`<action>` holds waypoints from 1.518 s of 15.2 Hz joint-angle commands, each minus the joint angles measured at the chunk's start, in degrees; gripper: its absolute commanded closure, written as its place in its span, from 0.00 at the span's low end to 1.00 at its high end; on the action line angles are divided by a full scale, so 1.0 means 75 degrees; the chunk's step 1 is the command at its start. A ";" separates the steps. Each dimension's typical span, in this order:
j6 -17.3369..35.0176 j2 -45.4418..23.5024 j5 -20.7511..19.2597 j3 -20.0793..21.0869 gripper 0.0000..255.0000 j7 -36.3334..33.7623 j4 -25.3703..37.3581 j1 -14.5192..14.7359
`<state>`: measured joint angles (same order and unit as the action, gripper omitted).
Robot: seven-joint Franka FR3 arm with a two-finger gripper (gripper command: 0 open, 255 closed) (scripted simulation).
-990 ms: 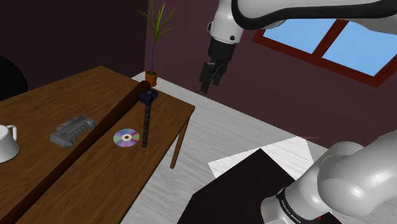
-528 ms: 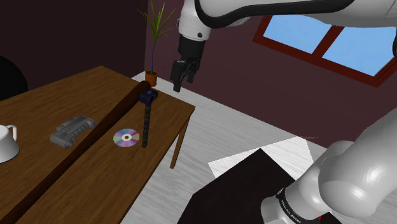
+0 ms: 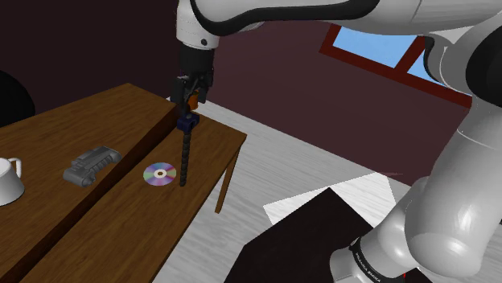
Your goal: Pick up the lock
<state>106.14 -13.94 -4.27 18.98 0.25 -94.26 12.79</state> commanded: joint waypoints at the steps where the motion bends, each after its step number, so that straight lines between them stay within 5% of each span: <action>1: 0.0066 -0.0213 -0.0079 0.0017 0.00 0.0002 0.0154 0.0060; 9: 0.0693 -0.0342 -0.0136 -0.0005 0.00 -0.0035 -0.0352 0.0058; 10: 0.0685 -0.0345 -0.0138 -0.0003 1.00 -0.0043 -0.0341 0.0064; 23: 0.0314 -0.0256 -0.0098 0.0009 1.00 -0.0011 -0.0055 0.0058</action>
<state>109.04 -16.24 -5.16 19.04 -0.01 -94.86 13.33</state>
